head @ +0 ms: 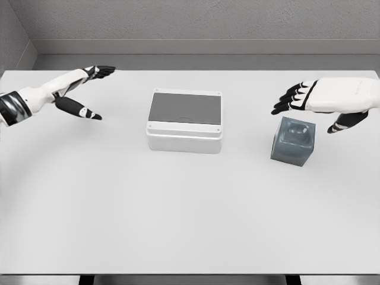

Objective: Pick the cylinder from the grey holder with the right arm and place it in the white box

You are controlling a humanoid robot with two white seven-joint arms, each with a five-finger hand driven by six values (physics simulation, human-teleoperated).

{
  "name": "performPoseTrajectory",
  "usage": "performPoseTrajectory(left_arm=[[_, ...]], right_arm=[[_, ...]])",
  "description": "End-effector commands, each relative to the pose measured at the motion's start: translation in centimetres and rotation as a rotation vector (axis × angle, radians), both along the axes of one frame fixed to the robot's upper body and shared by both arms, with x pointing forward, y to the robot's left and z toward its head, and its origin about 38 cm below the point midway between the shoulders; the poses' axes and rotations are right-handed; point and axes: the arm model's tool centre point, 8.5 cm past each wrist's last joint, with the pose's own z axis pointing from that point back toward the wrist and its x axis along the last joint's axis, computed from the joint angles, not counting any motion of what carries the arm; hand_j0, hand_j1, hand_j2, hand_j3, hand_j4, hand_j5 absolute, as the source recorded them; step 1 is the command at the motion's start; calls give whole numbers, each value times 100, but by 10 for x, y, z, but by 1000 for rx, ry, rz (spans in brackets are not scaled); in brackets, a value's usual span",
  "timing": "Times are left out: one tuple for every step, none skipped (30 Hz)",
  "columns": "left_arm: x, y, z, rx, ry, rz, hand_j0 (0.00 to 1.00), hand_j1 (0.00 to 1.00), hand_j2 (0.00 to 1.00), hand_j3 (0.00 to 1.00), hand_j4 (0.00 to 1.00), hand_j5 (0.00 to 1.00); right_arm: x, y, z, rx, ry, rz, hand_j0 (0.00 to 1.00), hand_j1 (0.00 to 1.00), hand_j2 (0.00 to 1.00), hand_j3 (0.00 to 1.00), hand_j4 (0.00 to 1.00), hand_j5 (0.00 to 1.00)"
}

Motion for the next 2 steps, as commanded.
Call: performPoseTrajectory(left_arm=[[0, 16, -1, -11, 5, 45, 100, 100, 100, 100, 100, 100], [0, 17, -2, -11, 7, 47, 100, 100, 100, 100, 100, 100]], right_arm=[[0, 0, 1, 3, 2, -3, 100, 100, 100, 100, 100, 100], [0, 0, 1, 3, 2, -2, 100, 100, 100, 100, 100, 100]])
